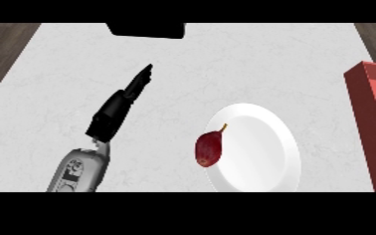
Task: Pick the bell pepper from the plate and place it in the cardboard box
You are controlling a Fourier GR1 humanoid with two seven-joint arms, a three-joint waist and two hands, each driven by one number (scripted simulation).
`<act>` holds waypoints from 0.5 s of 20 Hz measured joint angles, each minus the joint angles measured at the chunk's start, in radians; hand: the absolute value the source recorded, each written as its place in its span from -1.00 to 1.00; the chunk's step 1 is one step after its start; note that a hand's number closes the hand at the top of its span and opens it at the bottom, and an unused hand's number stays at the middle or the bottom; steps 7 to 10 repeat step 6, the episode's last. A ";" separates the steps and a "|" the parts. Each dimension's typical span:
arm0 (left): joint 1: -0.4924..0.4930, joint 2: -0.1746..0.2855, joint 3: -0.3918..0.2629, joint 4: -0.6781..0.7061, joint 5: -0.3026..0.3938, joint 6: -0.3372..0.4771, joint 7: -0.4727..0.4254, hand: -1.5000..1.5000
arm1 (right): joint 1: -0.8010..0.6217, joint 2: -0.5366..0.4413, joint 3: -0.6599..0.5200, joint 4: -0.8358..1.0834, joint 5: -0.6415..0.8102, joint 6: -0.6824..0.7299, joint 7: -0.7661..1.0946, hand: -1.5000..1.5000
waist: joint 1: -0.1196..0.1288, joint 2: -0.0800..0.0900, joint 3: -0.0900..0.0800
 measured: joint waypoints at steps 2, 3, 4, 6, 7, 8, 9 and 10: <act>-0.002 -0.004 -0.001 -0.001 0.000 0.003 0.002 0.00 | -0.008 0.021 0.006 0.006 -0.072 0.029 0.023 -1.00 | 0.000 0.001 0.000; -0.001 -0.003 0.001 -0.001 0.002 0.002 -0.002 0.00 | -0.011 0.029 0.009 0.011 -0.109 0.045 0.036 -1.00 | 0.002 0.002 0.001; 0.000 -0.006 -0.001 0.002 0.001 0.001 -0.004 0.00 | -0.017 0.033 0.011 0.011 -0.148 0.068 0.054 -1.00 | 0.003 0.003 0.000; -0.008 -0.010 -0.004 0.003 -0.002 0.005 -0.001 0.00 | -0.028 0.039 0.014 0.022 -0.222 0.109 0.086 -1.00 | 0.007 0.006 0.001; -0.008 -0.010 -0.004 0.003 -0.002 0.005 -0.001 0.00 | -0.028 0.039 0.014 0.022 -0.222 0.109 0.086 -1.00 | 0.007 0.006 0.001; -0.008 -0.010 -0.004 0.003 -0.002 0.005 -0.001 0.00 | -0.028 0.039 0.014 0.022 -0.222 0.109 0.086 -1.00 | 0.007 0.006 0.001; -0.008 -0.010 -0.004 0.003 -0.002 0.005 -0.001 0.00 | -0.028 0.039 0.014 0.022 -0.222 0.109 0.086 -1.00 | 0.007 0.006 0.001; -0.008 -0.010 -0.004 0.003 -0.002 0.005 -0.001 0.00 | -0.028 0.039 0.014 0.022 -0.222 0.109 0.086 -1.00 | 0.007 0.006 0.001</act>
